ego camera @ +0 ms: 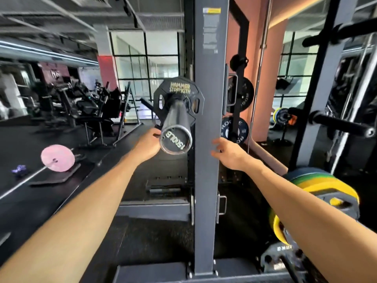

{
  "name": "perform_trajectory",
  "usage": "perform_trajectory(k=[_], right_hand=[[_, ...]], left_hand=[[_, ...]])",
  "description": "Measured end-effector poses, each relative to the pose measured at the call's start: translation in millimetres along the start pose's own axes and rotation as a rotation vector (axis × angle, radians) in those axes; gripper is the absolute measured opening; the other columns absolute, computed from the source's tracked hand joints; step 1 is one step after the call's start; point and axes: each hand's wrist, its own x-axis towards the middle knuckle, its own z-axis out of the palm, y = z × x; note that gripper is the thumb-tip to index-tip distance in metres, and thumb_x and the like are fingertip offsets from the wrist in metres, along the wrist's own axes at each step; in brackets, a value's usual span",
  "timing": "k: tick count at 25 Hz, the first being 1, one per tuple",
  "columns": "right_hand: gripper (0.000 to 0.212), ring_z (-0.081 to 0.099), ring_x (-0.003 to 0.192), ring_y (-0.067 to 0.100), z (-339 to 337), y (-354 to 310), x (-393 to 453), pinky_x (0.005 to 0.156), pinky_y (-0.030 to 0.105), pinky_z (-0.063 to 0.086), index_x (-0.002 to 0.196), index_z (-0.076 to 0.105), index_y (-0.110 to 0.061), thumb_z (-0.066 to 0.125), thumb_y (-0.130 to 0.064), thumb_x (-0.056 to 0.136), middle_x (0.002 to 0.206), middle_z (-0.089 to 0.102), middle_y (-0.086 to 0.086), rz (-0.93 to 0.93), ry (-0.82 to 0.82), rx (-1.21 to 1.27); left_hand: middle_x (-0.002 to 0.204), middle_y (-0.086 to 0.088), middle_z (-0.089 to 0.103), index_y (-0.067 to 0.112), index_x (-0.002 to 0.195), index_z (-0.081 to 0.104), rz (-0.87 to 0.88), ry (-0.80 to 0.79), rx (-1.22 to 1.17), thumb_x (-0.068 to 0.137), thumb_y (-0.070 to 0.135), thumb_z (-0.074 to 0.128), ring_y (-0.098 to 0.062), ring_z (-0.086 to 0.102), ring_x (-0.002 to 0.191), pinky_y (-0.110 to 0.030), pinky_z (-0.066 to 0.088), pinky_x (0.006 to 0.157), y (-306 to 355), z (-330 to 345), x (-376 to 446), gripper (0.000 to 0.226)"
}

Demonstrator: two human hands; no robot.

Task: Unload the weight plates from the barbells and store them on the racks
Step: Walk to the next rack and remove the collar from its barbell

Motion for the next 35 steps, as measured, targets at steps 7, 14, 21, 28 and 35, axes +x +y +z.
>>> perform_trajectory(k=[7, 14, 21, 28, 35], right_hand=[[0.048, 0.057, 0.117, 0.027, -48, -53, 59, 0.096, 0.03, 0.042, 0.138, 0.045, -0.014, 0.056, -0.032, 0.095, 0.132, 0.057, 0.011, -0.064, 0.089, -0.018], [0.041, 0.059, 0.111, 0.03, -53, -83, 108, 0.086, 0.028, 0.045, 0.137, 0.047, -0.014, 0.045, -0.018, 0.097, 0.126, 0.062, 0.011, -0.128, 0.13, -0.025], [0.069, 0.054, 0.119, 0.03, -29, -90, 129, 0.092, 0.031, 0.049, 0.148, 0.033, -0.019, 0.033, 0.007, 0.084, 0.143, 0.05, 0.009, -0.169, 0.108, -0.046], [0.066, 0.057, 0.115, 0.03, -14, -72, 137, 0.096, 0.045, 0.049, 0.137, 0.046, -0.02, 0.034, 0.001, 0.076, 0.126, 0.062, 0.005, -0.093, 0.157, 0.0], [0.034, 0.059, 0.101, 0.03, -22, -72, 142, 0.09, 0.041, 0.051, 0.114, 0.061, -0.018, 0.037, -0.015, 0.089, 0.111, 0.064, 0.005, -0.017, 0.228, 0.082]], left_hand=[[0.103, -0.001, 0.06, 0.024, 0.106, 0.056, 0.117, 0.104, 0.037, 0.091, 0.044, 0.047, -0.021, 0.054, 0.095, -0.033, 0.041, 0.08, 36, -37, 60, 0.027], [0.123, -0.006, 0.06, 0.015, 0.132, 0.052, 0.137, 0.068, 0.089, 0.098, 0.031, 0.042, -0.025, 0.055, 0.113, -0.033, 0.044, 0.095, 41, -33, 104, 0.038], [0.109, -0.013, 0.068, 0.021, 0.122, 0.064, 0.119, 0.055, -0.094, 0.073, 0.014, 0.036, -0.037, 0.065, 0.098, -0.048, 0.054, 0.087, 43, -15, 134, 0.057], [0.124, -0.005, 0.064, 0.036, 0.117, 0.065, 0.178, 0.085, -0.021, 0.078, 0.011, 0.033, -0.033, 0.061, 0.105, -0.039, 0.052, 0.092, 56, -18, 139, 0.056], [0.08, -0.002, 0.063, 0.015, 0.082, 0.066, 0.188, 0.21, 0.007, 0.089, 0.05, 0.051, -0.024, 0.059, 0.085, -0.031, 0.045, 0.071, 69, -14, 142, 0.038]])
